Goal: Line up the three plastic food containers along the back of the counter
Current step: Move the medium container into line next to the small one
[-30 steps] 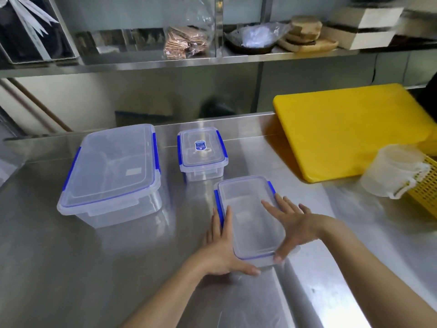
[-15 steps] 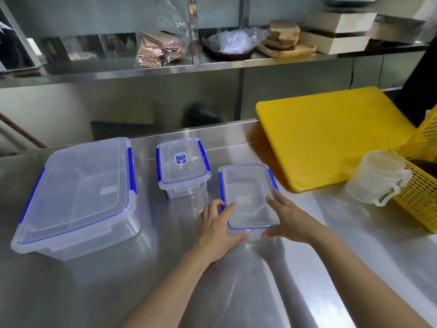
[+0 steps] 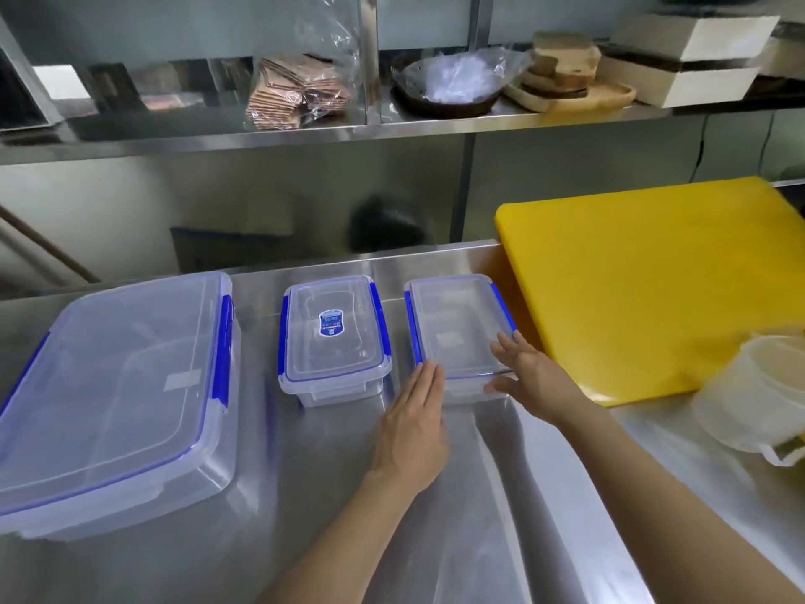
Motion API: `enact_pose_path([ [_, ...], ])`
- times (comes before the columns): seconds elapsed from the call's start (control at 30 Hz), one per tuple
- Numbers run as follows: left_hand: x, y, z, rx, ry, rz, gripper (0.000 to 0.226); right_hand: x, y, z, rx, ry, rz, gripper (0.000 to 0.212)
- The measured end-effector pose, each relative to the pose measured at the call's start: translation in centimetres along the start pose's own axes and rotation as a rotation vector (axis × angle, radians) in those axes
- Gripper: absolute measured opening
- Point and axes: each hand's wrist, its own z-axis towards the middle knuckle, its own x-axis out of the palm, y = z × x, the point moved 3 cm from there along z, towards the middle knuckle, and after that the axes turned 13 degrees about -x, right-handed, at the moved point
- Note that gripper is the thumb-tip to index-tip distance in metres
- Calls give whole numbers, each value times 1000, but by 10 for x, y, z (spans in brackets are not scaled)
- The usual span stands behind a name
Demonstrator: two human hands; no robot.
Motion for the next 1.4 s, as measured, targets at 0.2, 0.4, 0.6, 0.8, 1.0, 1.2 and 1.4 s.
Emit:
enact_pose_path([
  [0.2,12,3,30,-66,76,9,87,-4,-15,27,-84,-24,-41,68],
  [0.4,20,-1,34,-102,91,12,95,-3,-29,27,-99,-52,-113,68],
  [0.6,22,-15,39,-98,168,5,95,-8,-39,19,-52,-57,-217,66],
  [0.8,22,-28,43,-74,245,9,94,-12,-50,14,-26,-55,-210,64],
  [1.0,15,-32,47,-59,356,59,95,-12,-49,19,30,61,-351,66],
  [1.2,-39,-1,46,-147,-202,-91,72,-9,4,33,-94,-171,-314,69],
  [1.4,-68,84,35,-528,-278,0,74,36,71,67,-255,-162,0,69],
])
